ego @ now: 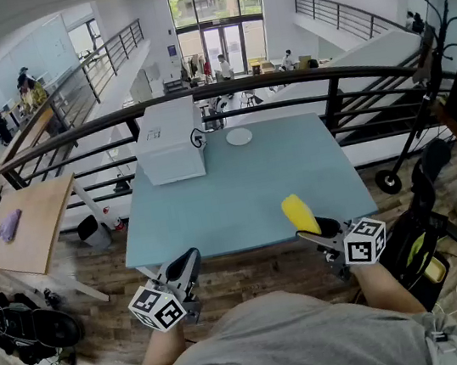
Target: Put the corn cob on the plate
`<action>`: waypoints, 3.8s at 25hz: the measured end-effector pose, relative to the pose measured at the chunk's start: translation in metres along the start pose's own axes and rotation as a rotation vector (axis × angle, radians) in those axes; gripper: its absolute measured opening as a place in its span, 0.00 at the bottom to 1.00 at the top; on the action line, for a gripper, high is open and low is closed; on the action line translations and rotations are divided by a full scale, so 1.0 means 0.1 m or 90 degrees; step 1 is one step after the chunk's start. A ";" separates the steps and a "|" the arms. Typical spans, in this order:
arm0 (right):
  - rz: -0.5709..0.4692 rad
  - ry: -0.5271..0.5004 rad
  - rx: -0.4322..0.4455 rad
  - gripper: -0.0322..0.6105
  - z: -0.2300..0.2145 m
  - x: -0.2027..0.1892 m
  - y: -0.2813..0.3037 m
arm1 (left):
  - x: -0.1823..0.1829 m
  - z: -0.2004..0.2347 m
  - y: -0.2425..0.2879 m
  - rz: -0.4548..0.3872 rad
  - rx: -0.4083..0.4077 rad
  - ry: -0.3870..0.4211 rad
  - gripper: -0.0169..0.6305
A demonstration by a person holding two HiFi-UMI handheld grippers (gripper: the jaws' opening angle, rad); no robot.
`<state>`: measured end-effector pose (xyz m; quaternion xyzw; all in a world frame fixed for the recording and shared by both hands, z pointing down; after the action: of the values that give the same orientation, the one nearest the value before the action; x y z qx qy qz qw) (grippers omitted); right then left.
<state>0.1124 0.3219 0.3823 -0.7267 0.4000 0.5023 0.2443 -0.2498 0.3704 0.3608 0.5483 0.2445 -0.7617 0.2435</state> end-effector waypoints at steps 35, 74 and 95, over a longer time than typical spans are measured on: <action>-0.019 0.045 0.083 0.44 -1.01 0.29 -0.95 | -0.45 -0.97 1.64 0.047 -0.007 0.022 0.05; -0.019 0.022 -0.056 0.44 -1.73 1.09 2.46 | 0.33 2.87 2.22 0.029 -0.101 -0.041 0.05; 0.073 0.070 0.052 0.44 -3.98 1.04 2.02 | -0.40 2.16 3.89 0.088 0.037 -0.050 0.05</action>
<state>0.1765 -0.1278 0.4453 -0.7188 0.4738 0.4577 0.2222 -0.1447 -0.0599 0.4186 0.5404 0.1740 -0.7708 0.2891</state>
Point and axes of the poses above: the fingertips, and each gripper's own axes: y forward along the fingers, z to its left, x out of its top, the point moved 7 cm from there along -y, backward along the fingers, and after that the axes turned 6 degrees about -z, right-handed, at the moved point
